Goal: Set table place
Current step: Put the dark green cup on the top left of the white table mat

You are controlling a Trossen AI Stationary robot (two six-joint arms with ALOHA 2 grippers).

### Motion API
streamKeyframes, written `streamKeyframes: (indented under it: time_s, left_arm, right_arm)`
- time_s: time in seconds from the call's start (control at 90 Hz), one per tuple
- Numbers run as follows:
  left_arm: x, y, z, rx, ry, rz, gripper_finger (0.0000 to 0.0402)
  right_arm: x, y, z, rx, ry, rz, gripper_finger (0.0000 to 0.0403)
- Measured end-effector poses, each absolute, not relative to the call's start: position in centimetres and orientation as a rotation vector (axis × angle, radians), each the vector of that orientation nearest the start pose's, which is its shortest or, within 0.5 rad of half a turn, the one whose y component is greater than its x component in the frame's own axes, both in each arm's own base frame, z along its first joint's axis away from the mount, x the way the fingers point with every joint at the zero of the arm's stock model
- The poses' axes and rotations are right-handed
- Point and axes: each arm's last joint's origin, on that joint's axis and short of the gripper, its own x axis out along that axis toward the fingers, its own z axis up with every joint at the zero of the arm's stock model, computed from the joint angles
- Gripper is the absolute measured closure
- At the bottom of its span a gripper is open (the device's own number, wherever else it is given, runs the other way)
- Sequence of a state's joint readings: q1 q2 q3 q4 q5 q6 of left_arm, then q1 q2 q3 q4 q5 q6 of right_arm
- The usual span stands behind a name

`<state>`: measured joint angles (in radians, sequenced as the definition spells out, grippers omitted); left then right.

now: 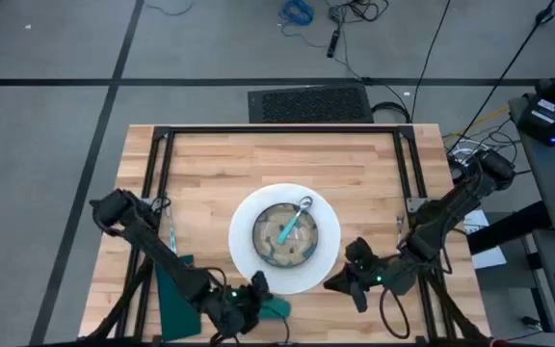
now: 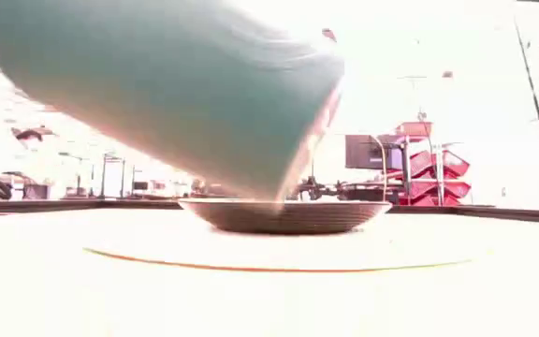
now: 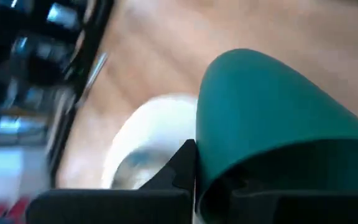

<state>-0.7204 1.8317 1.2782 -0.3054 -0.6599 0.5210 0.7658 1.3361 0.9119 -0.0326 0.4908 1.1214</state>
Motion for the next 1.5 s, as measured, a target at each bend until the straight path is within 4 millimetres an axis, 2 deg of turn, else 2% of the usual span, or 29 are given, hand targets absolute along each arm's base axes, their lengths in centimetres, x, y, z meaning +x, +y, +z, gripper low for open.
streamKeyframes:
  time_s: [0.2,0.333,0.444,0.567,0.689,0.8,0.911,0.989,1.167,1.3,1.422,1.5]
  left_arm:
    - [30.4,-23.3,26.0,0.991,0.668,-0.059,0.0402]
    - [30.7,-21.3,29.3,0.871,0.725,0.073,0.0402]
    - [30.8,-18.9,32.0,0.716,0.792,0.142,0.0401]
    - [31.1,-15.8,34.5,0.478,0.884,0.112,0.0401]
    - [32.1,-12.1,36.7,0.24,0.932,0.125,0.0401]
    - [33.0,-8.1,37.9,0.029,0.961,0.162,0.0401]
    - [33.6,-3.2,38.0,-0.22,1.009,0.241,0.0401]
    - [33.8,0.2,37.1,-0.347,1.084,0.273,0.0401]
    - [34.2,6.5,34.7,-0.421,1.21,0.317,0.0401]
    - [34.9,9.7,32.4,-0.449,1.29,0.257,0.0401]
    - [35.4,11.4,30.2,-0.449,1.389,0.242,0.0401]
    - [35.7,12.0,29.2,-0.38,1.427,0.272,0.0401]
  right_arm:
    - [21.8,19.1,27.2,0.754,0.476,0.042,0.0403]
    - [21.8,19.0,27.1,0.72,0.476,0.038,0.0403]
    - [21.7,18.9,26.9,0.687,0.477,0.011,0.0403]
    - [21.8,18.7,26.9,0.669,0.447,-0.032,0.0403]
    - [21.8,18.7,26.9,0.665,0.428,-0.057,0.0403]
    - [21.8,18.6,26.9,0.665,0.426,-0.059,0.0403]
    - [21.9,18.8,26.6,0.659,0.433,-0.064,0.0403]
    - [22.1,19.0,26.2,0.649,0.444,-0.07,0.0403]
    - [22.9,19.0,25.0,0.669,0.456,-0.132,0.0403]
    - [23.8,18.5,24.1,0.738,0.459,-0.195,0.0403]
    - [24.7,17.9,23.4,0.824,0.456,-0.258,0.0403]
    - [25.1,17.5,23.3,0.876,0.444,-0.289,0.0403]
